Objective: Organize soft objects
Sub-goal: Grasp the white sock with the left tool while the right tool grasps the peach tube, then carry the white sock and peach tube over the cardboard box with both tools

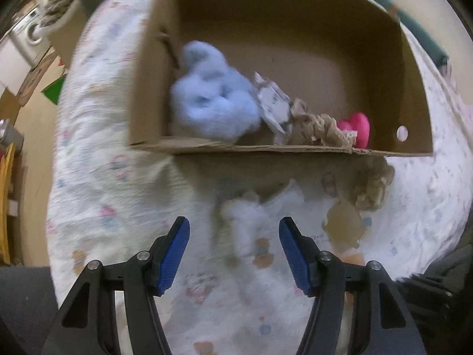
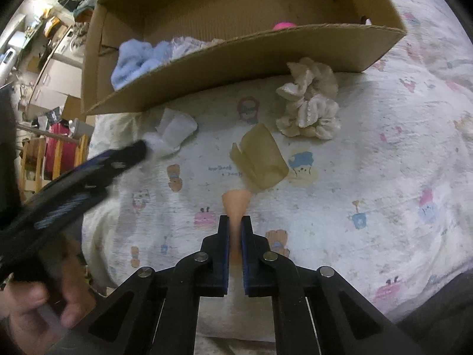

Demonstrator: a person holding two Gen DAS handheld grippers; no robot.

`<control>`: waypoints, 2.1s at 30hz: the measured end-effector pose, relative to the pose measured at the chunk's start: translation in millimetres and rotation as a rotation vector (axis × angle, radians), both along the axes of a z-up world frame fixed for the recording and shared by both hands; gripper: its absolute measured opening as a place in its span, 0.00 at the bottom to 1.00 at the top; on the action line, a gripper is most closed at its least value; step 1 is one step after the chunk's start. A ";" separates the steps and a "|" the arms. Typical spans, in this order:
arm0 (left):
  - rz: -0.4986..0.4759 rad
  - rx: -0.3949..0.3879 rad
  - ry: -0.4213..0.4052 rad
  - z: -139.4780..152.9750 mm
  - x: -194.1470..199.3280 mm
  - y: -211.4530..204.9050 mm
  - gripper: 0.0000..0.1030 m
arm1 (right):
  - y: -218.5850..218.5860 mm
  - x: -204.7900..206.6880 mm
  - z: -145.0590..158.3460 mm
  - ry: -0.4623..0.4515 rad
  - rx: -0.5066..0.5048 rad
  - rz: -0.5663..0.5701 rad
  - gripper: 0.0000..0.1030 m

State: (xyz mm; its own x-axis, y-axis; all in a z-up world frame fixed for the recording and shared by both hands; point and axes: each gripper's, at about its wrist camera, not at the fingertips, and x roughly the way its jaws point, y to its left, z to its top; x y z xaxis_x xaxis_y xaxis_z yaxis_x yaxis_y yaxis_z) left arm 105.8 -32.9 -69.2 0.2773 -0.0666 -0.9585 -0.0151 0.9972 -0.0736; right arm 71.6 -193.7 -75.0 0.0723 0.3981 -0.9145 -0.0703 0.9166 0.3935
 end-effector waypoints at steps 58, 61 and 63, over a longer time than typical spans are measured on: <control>0.091 0.202 -0.292 87.1 -2.5 26.1 0.23 | -40.5 18.0 79.6 -0.295 0.234 -0.109 0.08; 0.093 0.180 -0.307 94.2 5.3 28.7 0.23 | -41.2 26.1 93.4 -0.347 0.220 -0.115 0.08; 0.088 0.166 -0.320 99.1 11.2 29.8 0.23 | -42.1 31.7 98.3 -0.366 0.204 -0.124 0.08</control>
State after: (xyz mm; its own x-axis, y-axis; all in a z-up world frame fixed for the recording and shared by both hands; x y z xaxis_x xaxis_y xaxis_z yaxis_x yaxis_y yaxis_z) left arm 117.0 -3.1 29.9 0.5626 0.1199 -0.8180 -0.1033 0.9919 0.0743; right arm 103.3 -235.8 23.2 0.4359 0.5362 -0.7229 -0.1331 0.8327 0.5374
